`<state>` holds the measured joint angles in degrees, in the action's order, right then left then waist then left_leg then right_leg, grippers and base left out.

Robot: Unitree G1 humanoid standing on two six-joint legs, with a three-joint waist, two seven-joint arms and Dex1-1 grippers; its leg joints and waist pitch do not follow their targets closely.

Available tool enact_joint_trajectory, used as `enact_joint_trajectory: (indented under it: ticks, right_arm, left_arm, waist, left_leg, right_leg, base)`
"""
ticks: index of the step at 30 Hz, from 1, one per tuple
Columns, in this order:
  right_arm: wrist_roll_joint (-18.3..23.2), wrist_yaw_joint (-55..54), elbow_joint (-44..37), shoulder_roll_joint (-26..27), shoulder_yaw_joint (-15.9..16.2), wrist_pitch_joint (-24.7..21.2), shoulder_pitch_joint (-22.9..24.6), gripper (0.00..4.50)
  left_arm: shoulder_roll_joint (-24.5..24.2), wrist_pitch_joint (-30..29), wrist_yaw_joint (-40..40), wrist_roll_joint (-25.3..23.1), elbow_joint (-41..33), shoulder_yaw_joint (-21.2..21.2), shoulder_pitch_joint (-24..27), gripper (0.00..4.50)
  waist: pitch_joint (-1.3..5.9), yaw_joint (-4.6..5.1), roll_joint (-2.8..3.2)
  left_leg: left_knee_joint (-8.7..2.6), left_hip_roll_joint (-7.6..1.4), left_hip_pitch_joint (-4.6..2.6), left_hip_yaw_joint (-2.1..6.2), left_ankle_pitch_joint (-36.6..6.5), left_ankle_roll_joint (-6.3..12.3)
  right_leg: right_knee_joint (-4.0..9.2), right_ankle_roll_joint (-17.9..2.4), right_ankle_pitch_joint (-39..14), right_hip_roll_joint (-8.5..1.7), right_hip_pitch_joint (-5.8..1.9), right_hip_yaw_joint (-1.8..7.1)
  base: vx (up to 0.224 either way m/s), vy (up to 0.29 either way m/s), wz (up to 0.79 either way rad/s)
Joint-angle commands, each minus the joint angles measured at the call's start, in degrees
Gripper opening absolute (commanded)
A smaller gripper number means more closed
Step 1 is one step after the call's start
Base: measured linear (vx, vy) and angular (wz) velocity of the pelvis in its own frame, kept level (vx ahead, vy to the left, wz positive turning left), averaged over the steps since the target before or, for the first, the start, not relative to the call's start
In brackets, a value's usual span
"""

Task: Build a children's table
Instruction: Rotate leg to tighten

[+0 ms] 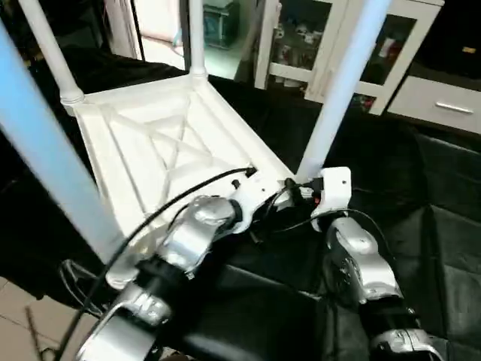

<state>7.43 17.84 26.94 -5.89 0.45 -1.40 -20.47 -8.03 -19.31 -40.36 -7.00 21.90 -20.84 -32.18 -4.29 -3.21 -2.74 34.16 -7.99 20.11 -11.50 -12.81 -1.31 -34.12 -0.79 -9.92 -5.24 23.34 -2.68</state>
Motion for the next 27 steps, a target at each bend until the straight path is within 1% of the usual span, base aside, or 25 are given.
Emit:
enact_joint_trajectory:
  ticks: [1, 2, 3, 4, 5, 6, 7, 8, 9, 10, 12, 13, 14, 15, 17, 18, 20, 21, 23, 24, 27]
  right_arm:
    - [1.7, 4.4, -2.5, -1.0, 0.9, 0.6, 1.5, 3.49]
    - [1.7, 4.4, -2.5, -1.0, 0.9, 0.6, 1.5, 3.49]
    - [2.4, 5.1, -3.2, -1.4, 0.4, 0.7, 2.1, 3.65]
    - [4.4, 8.1, -5.7, -2.8, -0.1, 0.1, 3.6, 3.81]
    - [4.4, 8.1, -5.7, -2.8, -0.1, 0.1, 3.6, 3.81]
    - [4.7, 8.9, -6.5, -3.5, -0.4, 0.5, 4.2, 3.84]
    - [6.3, 11.0, -7.9, -4.4, -1.0, 0.1, 5.1, 3.96]
    - [7.3, 12.5, -8.6, -5.0, -1.5, 0.0, 5.7, 3.96]
    - [8.2, 14.1, -9.3, -5.7, -1.8, 0.2, 6.3, 4.11]
    - [9.4, 16.6, -9.9, -6.7, -1.9, -0.2, 7.1, 4.28]
    - [10.6, 21.4, -10.8, -8.9, -1.4, -1.4, 8.1, 4.28]
    - [11.0, 23.5, -11.1, -9.8, -1.1, -2.1, 8.6, 4.41]
    - [11.0, 23.5, -11.1, -9.8, -1.1, -2.1, 8.6, 4.41]
    - [10.4, 25.3, -11.3, -11.1, -0.4, -2.0, 9.0, 4.41]
    - [10.0, 26.3, -11.2, -12.0, 0.0, -1.8, 9.2, 4.41]
    - [10.1, 27.9, -10.9, -12.9, 0.2, -1.7, 9.2, 4.41]
    - [10.7, 29.1, -10.9, -13.2, 0.3, -2.1, 9.2, 4.41]
    - [11.5, 31.1, -11.0, -13.6, 0.8, -2.6, 9.3, 4.41]
    - [12.2, 32.7, -11.2, -13.9, 1.4, -3.1, 9.3, 4.41]
    - [12.1, 33.6, -11.2, -14.1, 2.0, -3.1, 9.4, 4.41]
    - [11.4, 34.6, -10.7, -14.3, 2.9, -2.7, 9.4, 4.41]
  left_arm:
    - [-1.6, 3.8, -5.2, 3.4, -2.6, -0.7, 3.7, 0.00]
    - [-1.6, 3.8, -5.2, 3.4, -2.6, -0.7, 3.7, 0.00]
    - [-2.6, 3.8, -6.2, 3.7, -3.7, -0.7, 4.6, 0.00]
    - [-4.5, 3.5, -8.2, 4.6, -6.1, -0.4, 6.6, 0.00]
    - [-4.5, 3.5, -8.2, 4.6, -6.1, -0.4, 6.6, 0.00]
    - [-5.1, 3.4, -8.9, 4.9, -7.0, -0.3, 7.3, 0.00]
    - [-6.1, 3.4, -9.9, 5.4, -8.2, -0.1, 8.2, 0.00]
    - [-6.9, 3.6, -10.6, 5.8, -8.9, -0.1, 8.7, 0.00]
    - [-7.5, 4.3, -11.4, 6.3, -9.5, 0.0, 9.2, 0.00]
    - [-8.1, 4.5, -12.3, 7.1, -10.4, 0.2, 9.8, 0.00]
    - [-9.1, 4.3, -14.1, 7.9, -11.6, 0.5, 10.5, 0.00]
    - [-9.6, 4.1, -14.9, 8.2, -12.1, 0.5, 10.8, 0.00]
    - [-9.6, 4.1, -14.9, 8.2, -12.1, 0.5, 10.8, 0.00]
    - [-10.2, 4.1, -15.8, 8.5, -12.6, 0.4, 11.1, 0.00]
    - [-10.7, 3.9, -17.0, 9.0, -13.4, 0.4, 11.5, 0.00]
    - [-11.4, 3.3, -19.1, 9.9, -15.0, 0.5, 12.4, 0.00]
    - [-11.9, 2.7, -20.1, 10.5, -16.0, 0.4, 12.8, 0.00]
    - [-12.3, 2.5, -21.1, 11.1, -17.0, 0.2, 13.2, 0.00]
    - [-12.6, 2.1, -21.7, 11.5, -17.6, 0.0, 13.5, 0.00]
    - [-12.7, 1.9, -21.8, 11.4, -17.9, -0.2, 13.6, 0.00]
    - [-12.8, 1.6, -21.8, 11.4, -18.2, -0.3, 13.7, 0.00]
  waist:
    - [2.85, -0.24, -0.77]
    - [2.89, -0.27, -0.78]
    - [2.90, -0.39, -0.73]
    - [2.86, -0.46, -0.69]
    - [2.91, -0.52, -0.61]
    - [2.77, -0.35, -0.51]
    - [2.74, -0.39, -0.51]
    - [2.83, -0.38, -0.48]
    - [2.87, -0.38, -0.44]
    - [2.79, -0.36, -0.53]
    - [2.80, -0.40, -0.62]
    - [2.77, -0.50, -0.65]
    - [2.72, -0.54, -0.68]
    - [2.66, -0.52, -0.48]
    - [2.62, -0.60, -0.68]
    - [2.54, -0.51, -0.44]
    - [2.52, -0.41, -0.54]
    - [2.58, -0.47, -0.48]
    - [2.57, -0.45, -0.46]
    - [2.61, -0.50, -0.25]
    - [2.60, -0.50, -0.50]
  left_leg:
    - [-4.92, -5.31, 0.11, 2.51, -9.5, 5.23]
    - [-4.91, -5.33, -0.06, 2.43, -9.9, 5.15]
    - [-4.94, -5.40, -0.15, 2.43, -10.1, 4.83]
    - [-5.00, -5.42, -0.13, 2.44, -9.7, 4.78]
    - [-4.98, -5.50, -0.06, 2.50, -9.4, 4.81]
    - [-5.13, -5.51, -0.01, 2.44, -9.2, 4.93]
    - [-5.14, -5.52, -0.09, 2.45, -9.4, 4.88]
    - [-5.14, -5.53, -0.06, 2.47, -9.4, 4.90]
    - [-5.13, -5.56, -0.04, 2.48, -9.1, 5.16]
    - [-5.09, -5.51, 0.01, 2.39, -8.5, 5.47]
    - [-4.94, -5.42, 0.01, 2.28, -7.9, 6.05]
    - [-4.86, -5.40, 0.05, 2.27, -7.9, 6.45]
    - [-4.85, -5.41, 0.06, 2.25, -7.9, 6.57]
    - [-4.93, -5.43, 0.11, 2.31, -8.0, 6.45]
    - [-4.93, -5.42, 0.10, 2.30, -8.3, 6.23]
    - [-5.05, -5.47, 0.11, 2.39, -8.8, 6.02]
    - [-5.07, -5.45, 0.03, 2.34, -9.5, 5.70]
    - [-5.11, -5.51, -0.03, 2.43, -9.8, 5.45]
    - [-5.08, -5.53, 0.00, 2.40, -9.3, 5.64]
    - [-5.07, -5.50, -0.04, 2.42, -9.0, 5.71]
    - [-5.01, -5.46, 0.00, 2.36, -8.8, 5.67]
  right_leg:
    - [4.36, -11.3, -16.5, -4.63, -2.20, 2.86]
    - [4.42, -11.3, -17.1, -4.66, -2.11, 2.91]
    - [4.42, -11.3, -17.7, -4.70, -2.07, 2.99]
    - [4.37, -11.4, -17.3, -4.62, -2.07, 2.97]
    - [4.19, -11.5, -16.5, -4.66, -2.14, 2.97]
    - [4.15, -11.7, -15.9, -4.39, -1.99, 2.93]
    - [4.15, -11.7, -15.9, -4.38, -1.94, 2.88]
    - [4.00, -11.8, -15.3, -4.36, -2.07, 2.88]
    - [3.87, -12.2, -14.1, -4.40, -2.09, 2.88]
    - [3.81, -12.4, -13.1, -4.31, -2.07, 2.90]
    - [3.75, -13.0, -12.2, -4.37, -2.15, 2.93]
    - [3.79, -13.1, -12.5, -4.46, -2.27, 2.95]
    - [3.86, -13.1, -12.9, -4.46, -2.23, 2.96]
    - [3.91, -13.1, -13.7, -4.52, -2.14, 2.97]
    - [4.05, -12.8, -14.9, -4.51, -2.17, 2.98]
    - [4.11, -12.8, -15.7, -4.51, -2.09, 2.97]
    - [4.22, -12.7, -16.6, -4.43, -2.00, 2.98]
    - [4.17, -12.8, -16.9, -4.51, -2.08, 2.96]
    - [4.11, -12.9, -16.0, -4.42, -2.03, 2.99]
    - [4.00, -13.2, -15.2, -4.41, -2.04, 2.98]
    - [4.02, -13.4, -14.9, -4.47, -2.10, 2.98]
  base:
    - [0.000, 0.000, 0.00]
    - [0.000, 0.000, 0.00]
    - [0.000, 0.000, 0.00]
    - [0.000, 0.000, 0.00]
    - [0.000, 0.000, 0.00]
    - [0.000, 0.000, 0.00]
    - [0.000, 0.000, 0.00]
    - [0.000, 0.000, 0.00]
    - [0.000, 0.000, 0.00]
    - [0.000, 0.000, 0.00]
    - [0.000, 0.000, 0.00]
    - [0.000, 0.000, 0.00]
    - [0.000, 0.000, 0.00]
    - [0.000, 0.000, 0.00]
    - [0.000, 0.000, 0.00]
    - [0.000, 0.000, 0.00]
    - [0.000, 0.000, 0.00]
    - [0.000, 0.000, 0.00]
    - [0.000, 0.000, 0.00]
    - [0.000, 0.000, 0.00]
    - [0.000, 0.000, 0.00]
